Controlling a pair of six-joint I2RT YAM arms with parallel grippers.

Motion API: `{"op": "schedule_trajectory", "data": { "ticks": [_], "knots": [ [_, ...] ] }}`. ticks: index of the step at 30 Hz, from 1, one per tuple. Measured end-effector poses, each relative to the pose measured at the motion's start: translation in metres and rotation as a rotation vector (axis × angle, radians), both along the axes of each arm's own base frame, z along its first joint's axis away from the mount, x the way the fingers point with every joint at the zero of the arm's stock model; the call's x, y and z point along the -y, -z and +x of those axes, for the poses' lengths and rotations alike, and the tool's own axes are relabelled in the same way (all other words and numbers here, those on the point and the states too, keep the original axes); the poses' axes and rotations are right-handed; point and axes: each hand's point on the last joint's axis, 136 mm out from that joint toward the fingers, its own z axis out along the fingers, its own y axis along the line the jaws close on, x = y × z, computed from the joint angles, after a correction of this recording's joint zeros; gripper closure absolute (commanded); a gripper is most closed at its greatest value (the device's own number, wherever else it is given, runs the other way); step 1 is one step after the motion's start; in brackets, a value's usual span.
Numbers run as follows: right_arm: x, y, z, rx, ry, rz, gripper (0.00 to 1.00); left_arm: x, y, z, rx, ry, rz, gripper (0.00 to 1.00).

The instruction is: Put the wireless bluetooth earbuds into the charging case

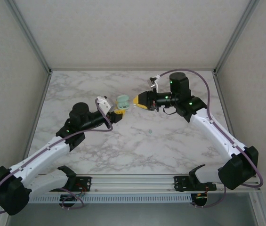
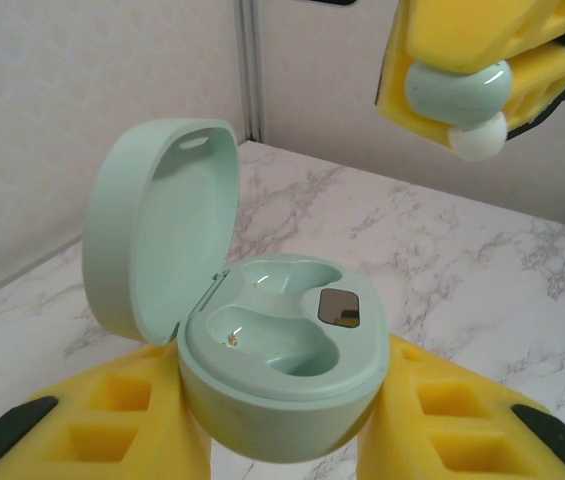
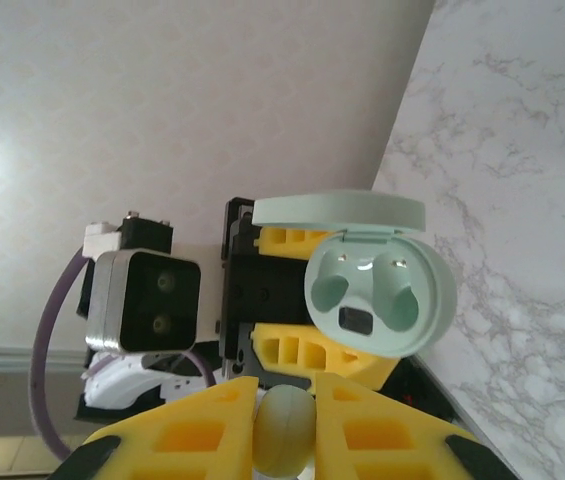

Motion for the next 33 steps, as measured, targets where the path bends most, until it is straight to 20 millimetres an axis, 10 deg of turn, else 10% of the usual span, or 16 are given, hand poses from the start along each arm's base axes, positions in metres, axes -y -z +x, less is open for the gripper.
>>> {"op": "schedule_trajectory", "data": {
  "ticks": [33],
  "knots": [
    [-0.025, 0.006, 0.002, 0.144, 0.130, -0.076, 0.81, 0.021, -0.005, 0.000, 0.038, 0.042, -0.020, 0.82]
  ]
}}
